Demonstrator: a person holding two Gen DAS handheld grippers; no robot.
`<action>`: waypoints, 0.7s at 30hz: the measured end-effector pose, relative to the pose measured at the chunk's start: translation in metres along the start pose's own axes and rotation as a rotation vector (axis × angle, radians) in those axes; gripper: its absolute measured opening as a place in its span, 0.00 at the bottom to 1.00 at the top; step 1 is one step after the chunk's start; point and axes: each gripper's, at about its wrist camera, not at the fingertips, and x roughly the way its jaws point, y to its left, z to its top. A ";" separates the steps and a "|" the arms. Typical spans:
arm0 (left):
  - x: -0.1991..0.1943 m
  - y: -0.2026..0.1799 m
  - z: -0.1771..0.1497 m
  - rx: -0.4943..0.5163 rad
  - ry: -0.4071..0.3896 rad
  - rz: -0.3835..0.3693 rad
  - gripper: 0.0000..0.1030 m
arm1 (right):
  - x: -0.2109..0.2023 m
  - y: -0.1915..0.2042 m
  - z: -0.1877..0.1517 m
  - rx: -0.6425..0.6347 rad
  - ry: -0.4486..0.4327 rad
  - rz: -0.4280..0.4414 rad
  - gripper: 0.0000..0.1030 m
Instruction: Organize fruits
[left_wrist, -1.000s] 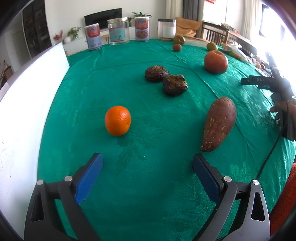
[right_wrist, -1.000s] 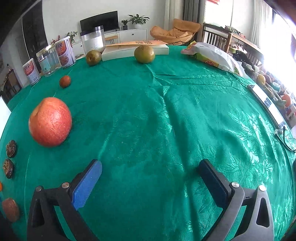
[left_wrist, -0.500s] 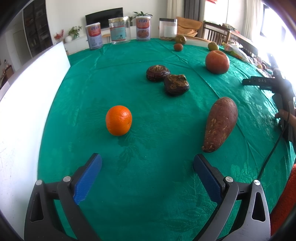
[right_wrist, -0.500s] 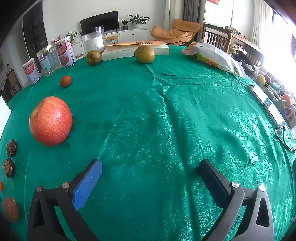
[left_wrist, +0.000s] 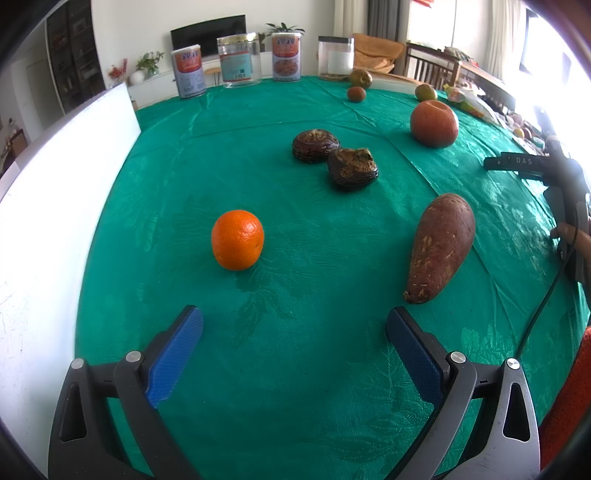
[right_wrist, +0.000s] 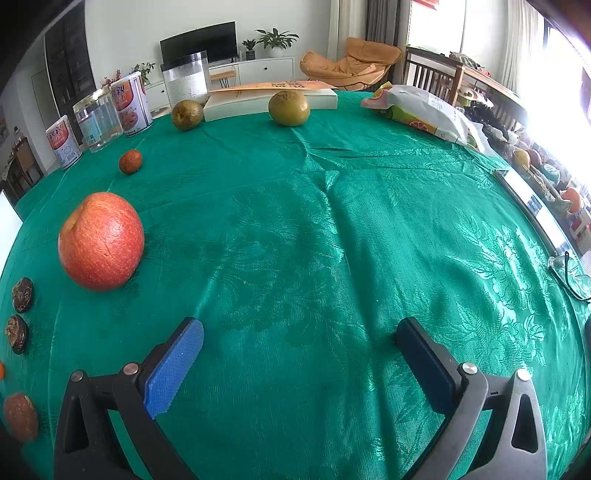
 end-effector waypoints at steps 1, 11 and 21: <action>0.000 0.000 0.000 0.000 0.000 0.000 0.98 | 0.000 0.000 0.000 0.000 0.000 0.000 1.00; -0.001 0.003 0.000 0.001 0.005 -0.031 0.97 | 0.000 0.000 0.000 0.008 0.000 -0.003 1.00; -0.013 0.031 0.041 -0.080 0.000 -0.058 0.96 | -0.001 -0.001 -0.002 0.003 0.000 -0.001 1.00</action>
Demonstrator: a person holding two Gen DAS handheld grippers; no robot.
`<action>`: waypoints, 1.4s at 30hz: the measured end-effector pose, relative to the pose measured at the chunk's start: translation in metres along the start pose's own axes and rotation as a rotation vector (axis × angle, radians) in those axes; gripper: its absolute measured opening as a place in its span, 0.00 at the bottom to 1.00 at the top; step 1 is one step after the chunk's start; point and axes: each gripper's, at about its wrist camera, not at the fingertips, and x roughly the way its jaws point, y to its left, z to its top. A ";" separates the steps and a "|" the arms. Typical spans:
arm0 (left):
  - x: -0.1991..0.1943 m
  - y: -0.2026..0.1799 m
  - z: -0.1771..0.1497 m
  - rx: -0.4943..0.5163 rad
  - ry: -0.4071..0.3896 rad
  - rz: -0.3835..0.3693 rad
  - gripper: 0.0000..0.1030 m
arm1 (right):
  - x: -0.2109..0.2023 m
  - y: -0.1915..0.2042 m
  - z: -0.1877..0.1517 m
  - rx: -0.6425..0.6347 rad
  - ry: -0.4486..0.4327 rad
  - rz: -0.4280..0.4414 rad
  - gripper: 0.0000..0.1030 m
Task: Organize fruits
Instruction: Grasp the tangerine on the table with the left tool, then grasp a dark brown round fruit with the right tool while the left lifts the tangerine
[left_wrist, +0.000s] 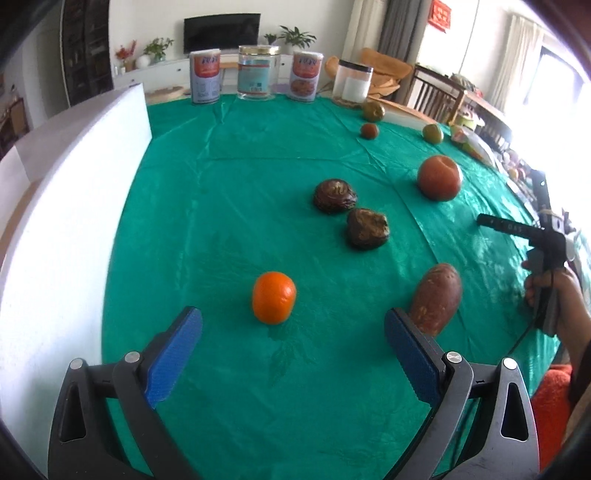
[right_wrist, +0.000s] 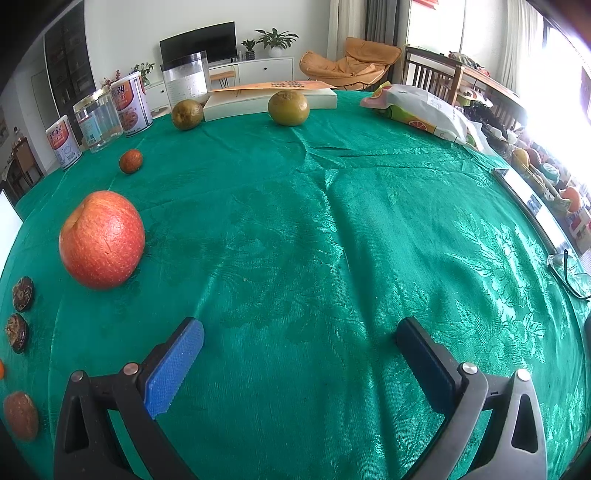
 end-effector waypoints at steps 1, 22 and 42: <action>0.006 -0.003 0.002 0.026 0.012 0.027 0.95 | 0.000 0.000 0.000 0.000 0.000 0.000 1.00; -0.013 0.000 -0.013 -0.019 0.002 -0.061 0.24 | -0.035 0.000 -0.017 0.173 -0.062 0.271 1.00; -0.052 0.007 -0.026 -0.073 0.002 -0.156 0.24 | -0.046 0.252 -0.003 -0.381 0.237 0.474 0.66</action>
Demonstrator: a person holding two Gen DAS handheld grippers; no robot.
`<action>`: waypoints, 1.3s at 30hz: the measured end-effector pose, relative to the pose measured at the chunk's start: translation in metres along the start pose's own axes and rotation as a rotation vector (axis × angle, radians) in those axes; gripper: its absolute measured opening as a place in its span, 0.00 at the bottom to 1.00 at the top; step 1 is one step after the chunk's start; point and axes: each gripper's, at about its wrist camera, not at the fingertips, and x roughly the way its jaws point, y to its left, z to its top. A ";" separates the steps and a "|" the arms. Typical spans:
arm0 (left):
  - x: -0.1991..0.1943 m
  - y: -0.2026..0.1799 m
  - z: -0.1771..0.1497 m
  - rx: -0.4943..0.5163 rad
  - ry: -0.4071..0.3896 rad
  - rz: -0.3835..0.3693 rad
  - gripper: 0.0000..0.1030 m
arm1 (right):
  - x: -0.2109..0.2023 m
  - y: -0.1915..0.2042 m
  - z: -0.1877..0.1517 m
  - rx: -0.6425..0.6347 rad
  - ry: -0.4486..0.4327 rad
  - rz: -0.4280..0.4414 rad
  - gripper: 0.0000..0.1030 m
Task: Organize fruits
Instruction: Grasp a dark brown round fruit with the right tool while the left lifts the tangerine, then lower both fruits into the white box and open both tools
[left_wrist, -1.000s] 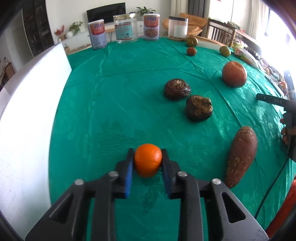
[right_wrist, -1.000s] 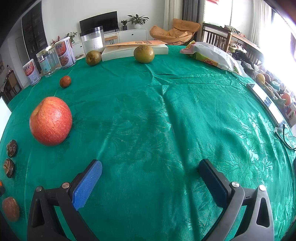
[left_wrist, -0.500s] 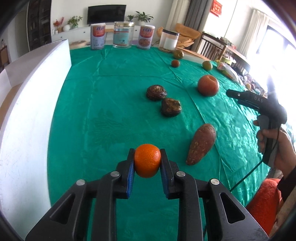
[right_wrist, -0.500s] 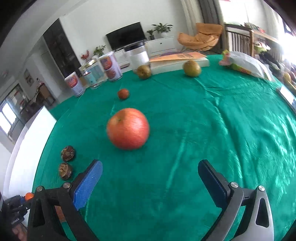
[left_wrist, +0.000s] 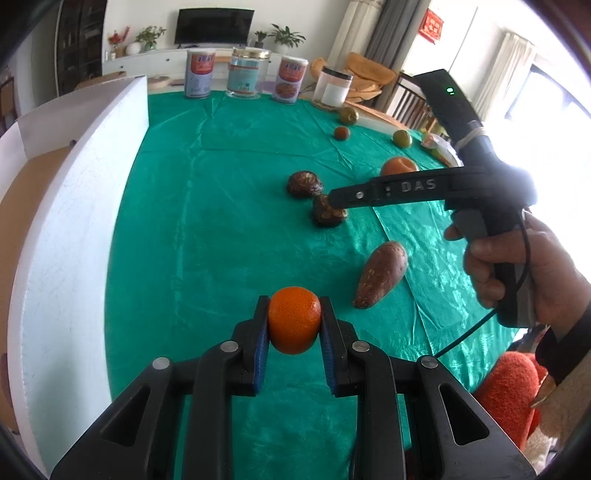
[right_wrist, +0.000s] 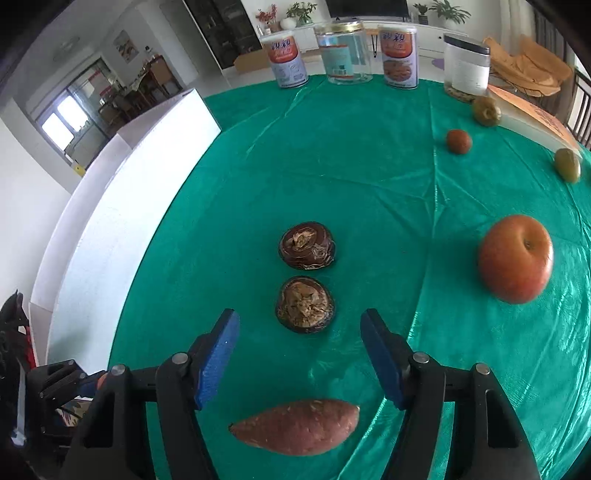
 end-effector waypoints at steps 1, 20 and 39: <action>-0.002 0.000 0.000 0.000 0.000 -0.001 0.24 | 0.009 0.003 0.003 -0.009 0.013 -0.025 0.66; -0.110 0.030 0.026 -0.134 -0.099 -0.140 0.24 | -0.044 0.068 -0.053 -0.013 -0.022 0.161 0.42; -0.123 0.218 -0.026 -0.490 -0.013 0.326 0.59 | -0.024 0.289 -0.020 -0.329 -0.015 0.348 0.54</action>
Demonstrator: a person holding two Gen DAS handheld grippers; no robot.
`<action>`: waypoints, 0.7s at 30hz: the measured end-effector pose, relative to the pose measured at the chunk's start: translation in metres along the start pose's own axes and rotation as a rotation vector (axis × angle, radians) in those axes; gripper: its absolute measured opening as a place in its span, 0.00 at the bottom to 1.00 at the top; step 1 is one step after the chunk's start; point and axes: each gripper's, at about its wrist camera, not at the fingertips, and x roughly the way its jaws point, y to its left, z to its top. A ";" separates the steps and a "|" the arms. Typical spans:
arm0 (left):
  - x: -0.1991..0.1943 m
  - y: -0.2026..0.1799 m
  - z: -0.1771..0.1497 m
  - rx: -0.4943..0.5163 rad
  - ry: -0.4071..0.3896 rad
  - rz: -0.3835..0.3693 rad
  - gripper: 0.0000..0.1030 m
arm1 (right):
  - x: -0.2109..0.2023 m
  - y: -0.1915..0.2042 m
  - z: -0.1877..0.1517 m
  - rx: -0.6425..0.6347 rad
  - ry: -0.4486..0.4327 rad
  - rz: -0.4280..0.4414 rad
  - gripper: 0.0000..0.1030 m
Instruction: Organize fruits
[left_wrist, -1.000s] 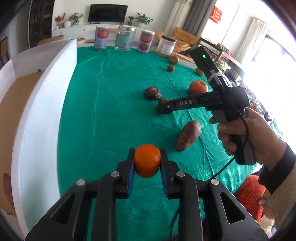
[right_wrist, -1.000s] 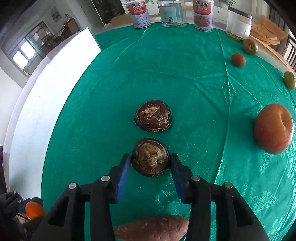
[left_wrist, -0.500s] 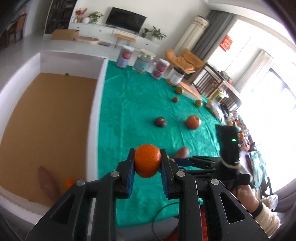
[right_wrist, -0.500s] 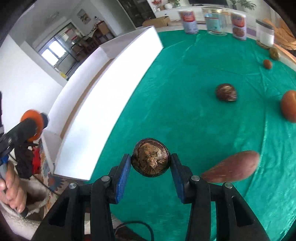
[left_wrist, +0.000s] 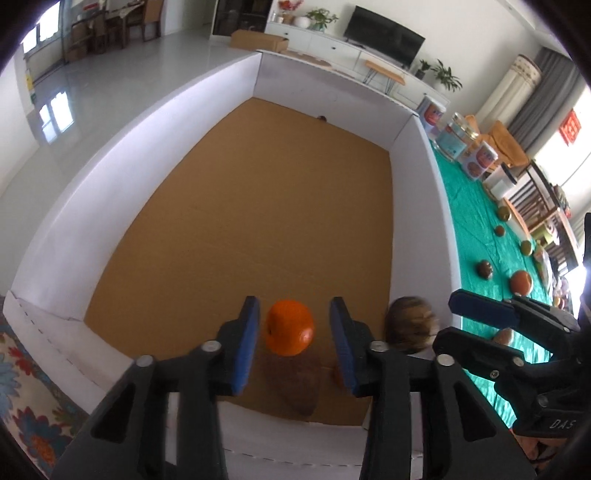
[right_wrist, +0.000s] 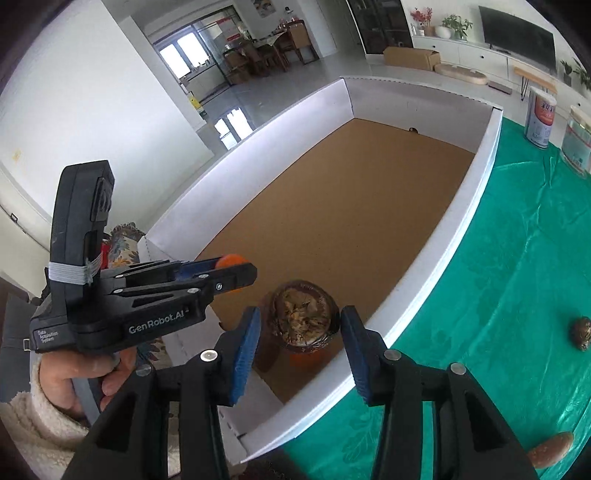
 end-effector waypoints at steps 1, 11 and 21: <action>-0.004 0.000 0.001 -0.005 -0.025 0.007 0.64 | -0.008 -0.003 0.000 0.021 -0.042 0.008 0.55; -0.042 -0.116 -0.016 0.258 -0.136 -0.222 0.81 | -0.166 -0.073 -0.057 0.101 -0.416 -0.290 0.84; 0.035 -0.250 -0.089 0.509 0.041 -0.355 0.83 | -0.224 -0.244 -0.233 0.597 -0.367 -0.765 0.97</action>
